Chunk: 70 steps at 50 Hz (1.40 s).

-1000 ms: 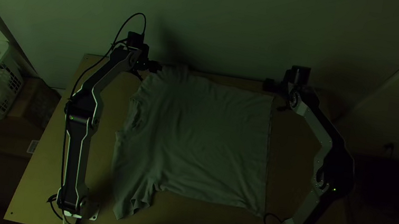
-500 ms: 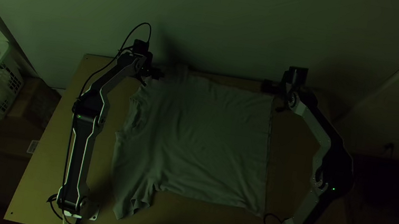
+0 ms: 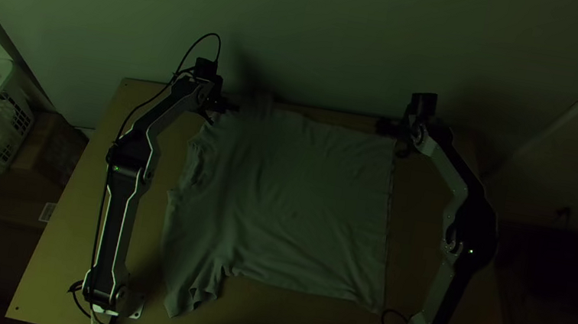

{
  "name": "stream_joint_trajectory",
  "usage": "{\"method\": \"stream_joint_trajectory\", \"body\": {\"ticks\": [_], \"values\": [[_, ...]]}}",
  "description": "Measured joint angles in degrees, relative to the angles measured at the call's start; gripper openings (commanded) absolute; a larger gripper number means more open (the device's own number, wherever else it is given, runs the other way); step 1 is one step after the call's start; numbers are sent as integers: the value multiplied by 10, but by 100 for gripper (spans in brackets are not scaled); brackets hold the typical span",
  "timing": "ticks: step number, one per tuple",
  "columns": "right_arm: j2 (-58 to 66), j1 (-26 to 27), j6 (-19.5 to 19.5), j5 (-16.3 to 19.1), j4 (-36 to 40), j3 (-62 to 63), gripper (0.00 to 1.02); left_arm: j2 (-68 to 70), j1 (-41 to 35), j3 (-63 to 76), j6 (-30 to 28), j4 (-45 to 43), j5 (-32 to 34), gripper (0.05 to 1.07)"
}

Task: Fold the t-shirt

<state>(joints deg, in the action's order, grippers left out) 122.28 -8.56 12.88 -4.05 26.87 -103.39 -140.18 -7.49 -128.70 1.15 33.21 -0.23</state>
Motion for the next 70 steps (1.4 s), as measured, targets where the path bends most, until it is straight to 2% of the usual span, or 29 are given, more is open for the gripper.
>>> {"method": "stream_joint_trajectory", "body": {"ticks": [2,6,28,29,34,40,50,60,70], "values": [[14,1,4,0,11,-18,92,2,1,0,0,2,0,8],[42,1,16,0,38,-52,83,7,3,0,3,10,0,8],[160,8,48,0,102,-175,82,42,9,0,4,30,6,8],[163,9,49,0,109,-180,78,42,9,0,4,30,6,8],[183,12,53,0,147,-217,44,42,9,0,3,30,6,8],[193,15,56,-4,162,-234,10,43,9,0,3,30,6,8],[195,16,61,-7,166,-237,3,43,14,0,3,30,7,8],[196,4,52,-59,180,-252,3,44,19,0,4,30,9,8],[196,-2,36,-67,180,-271,3,46,27,0,7,29,11,8]]}}
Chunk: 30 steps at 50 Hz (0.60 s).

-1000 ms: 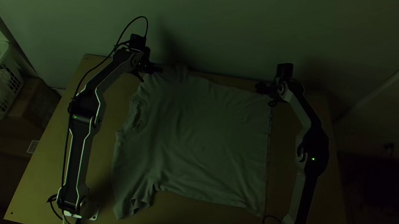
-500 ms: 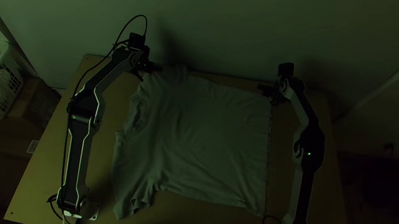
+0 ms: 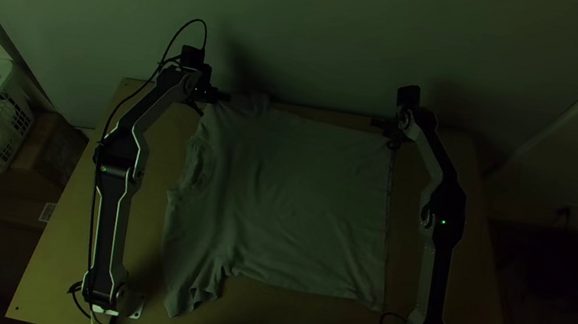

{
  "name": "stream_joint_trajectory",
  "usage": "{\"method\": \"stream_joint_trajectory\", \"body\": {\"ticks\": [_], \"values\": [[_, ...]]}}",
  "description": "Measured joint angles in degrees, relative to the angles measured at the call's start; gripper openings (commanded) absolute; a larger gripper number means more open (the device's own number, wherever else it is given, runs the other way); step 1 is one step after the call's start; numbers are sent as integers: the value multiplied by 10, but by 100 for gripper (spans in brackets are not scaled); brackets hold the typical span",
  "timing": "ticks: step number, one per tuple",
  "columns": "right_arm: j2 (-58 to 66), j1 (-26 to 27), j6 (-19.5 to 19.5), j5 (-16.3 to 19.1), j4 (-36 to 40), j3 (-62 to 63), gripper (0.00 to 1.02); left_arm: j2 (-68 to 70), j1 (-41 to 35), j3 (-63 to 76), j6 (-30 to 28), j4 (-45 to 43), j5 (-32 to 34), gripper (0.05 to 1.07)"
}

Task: Fold the t-shirt

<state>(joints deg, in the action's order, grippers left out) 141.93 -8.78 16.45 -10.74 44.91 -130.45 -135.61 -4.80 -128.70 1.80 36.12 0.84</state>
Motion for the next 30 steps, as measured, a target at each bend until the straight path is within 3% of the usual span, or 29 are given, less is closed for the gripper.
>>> {"method": "stream_joint_trajectory", "body": {"ticks": [30], "values": [[-28,2,-28,0,-2,0,3,46,20,41,23,-6,9,8]]}}
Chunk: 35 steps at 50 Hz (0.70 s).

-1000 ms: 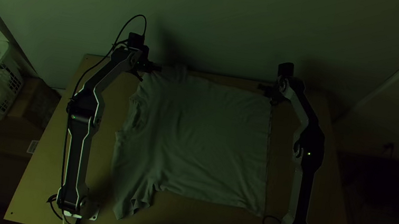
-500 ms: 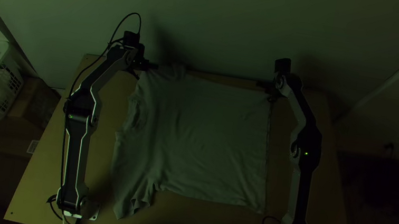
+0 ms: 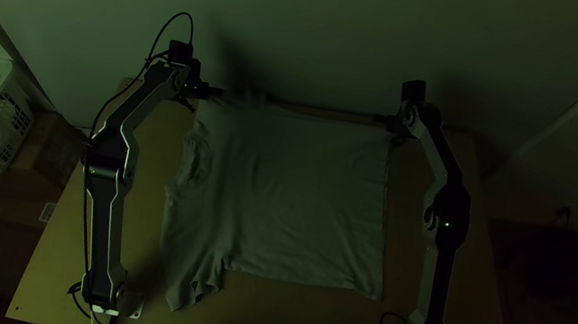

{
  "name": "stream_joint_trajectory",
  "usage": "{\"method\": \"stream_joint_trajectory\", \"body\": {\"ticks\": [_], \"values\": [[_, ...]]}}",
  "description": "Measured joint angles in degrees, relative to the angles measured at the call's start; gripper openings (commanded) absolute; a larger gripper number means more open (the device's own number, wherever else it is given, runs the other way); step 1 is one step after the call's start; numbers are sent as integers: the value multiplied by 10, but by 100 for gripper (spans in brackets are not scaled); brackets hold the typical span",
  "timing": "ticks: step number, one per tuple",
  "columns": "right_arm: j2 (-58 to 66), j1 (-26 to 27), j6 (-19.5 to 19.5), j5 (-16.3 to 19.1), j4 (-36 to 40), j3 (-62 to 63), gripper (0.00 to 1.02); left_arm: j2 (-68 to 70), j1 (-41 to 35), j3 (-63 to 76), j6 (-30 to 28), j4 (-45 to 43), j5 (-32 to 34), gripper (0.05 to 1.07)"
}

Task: Fold the t-shirt

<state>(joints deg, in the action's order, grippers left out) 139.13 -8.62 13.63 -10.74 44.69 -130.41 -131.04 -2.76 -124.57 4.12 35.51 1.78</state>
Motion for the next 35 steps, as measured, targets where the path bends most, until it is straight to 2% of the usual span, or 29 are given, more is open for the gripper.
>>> {"method": "stream_joint_trajectory", "body": {"ticks": [14,35], "values": [[-48,-1,-6,0,51,20,3,68,0,100,-4,-17,1,8],[-125,-10,-13,0,54,134,3,193,8,277,-31,-78,4,8]]}}
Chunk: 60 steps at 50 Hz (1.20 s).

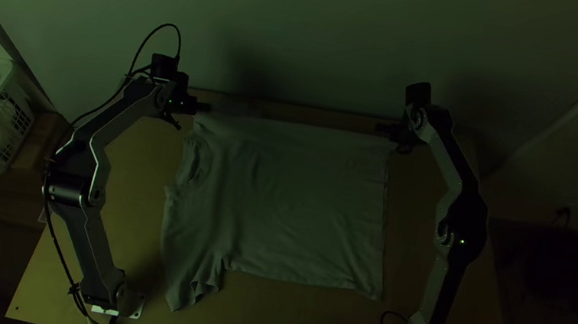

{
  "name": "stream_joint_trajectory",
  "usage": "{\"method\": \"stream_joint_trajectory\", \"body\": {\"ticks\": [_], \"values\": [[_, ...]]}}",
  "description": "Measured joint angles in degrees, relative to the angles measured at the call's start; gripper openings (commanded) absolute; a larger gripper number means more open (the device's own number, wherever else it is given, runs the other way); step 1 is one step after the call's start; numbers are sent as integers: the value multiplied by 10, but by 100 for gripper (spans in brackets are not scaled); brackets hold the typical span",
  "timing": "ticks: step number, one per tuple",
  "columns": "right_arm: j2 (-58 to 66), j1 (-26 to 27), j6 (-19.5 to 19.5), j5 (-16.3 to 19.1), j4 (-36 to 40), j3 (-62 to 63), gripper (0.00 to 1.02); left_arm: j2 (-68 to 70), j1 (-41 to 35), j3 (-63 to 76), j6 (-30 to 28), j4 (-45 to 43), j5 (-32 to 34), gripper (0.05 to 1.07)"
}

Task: Fold the t-shirt

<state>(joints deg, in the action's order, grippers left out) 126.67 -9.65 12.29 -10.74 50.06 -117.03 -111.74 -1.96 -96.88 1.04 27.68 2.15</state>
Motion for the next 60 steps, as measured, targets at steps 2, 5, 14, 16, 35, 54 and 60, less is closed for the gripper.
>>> {"method": "stream_joint_trajectory", "body": {"ticks": [2,5,14,16,35,54,60], "values": [[-12,-1,-2,0,-2,14,3,11,1,14,-2,-4,0,8],[-32,-3,-4,0,-7,40,3,26,3,31,-7,-9,1,8],[-98,-9,-6,0,-38,140,3,75,8,94,-11,-19,2,8],[-113,-12,-6,0,-43,163,3,89,8,111,-11,-21,2,8],[-238,-20,-6,0,-92,349,3,227,-6,289,-10,-47,2,8],[-287,-20,-6,0,-125,457,58,282,-28,419,1,-72,1,98],[-296,-20,-4,-1,-102,466,85,296,-28,422,0,-55,-1,103]]}}
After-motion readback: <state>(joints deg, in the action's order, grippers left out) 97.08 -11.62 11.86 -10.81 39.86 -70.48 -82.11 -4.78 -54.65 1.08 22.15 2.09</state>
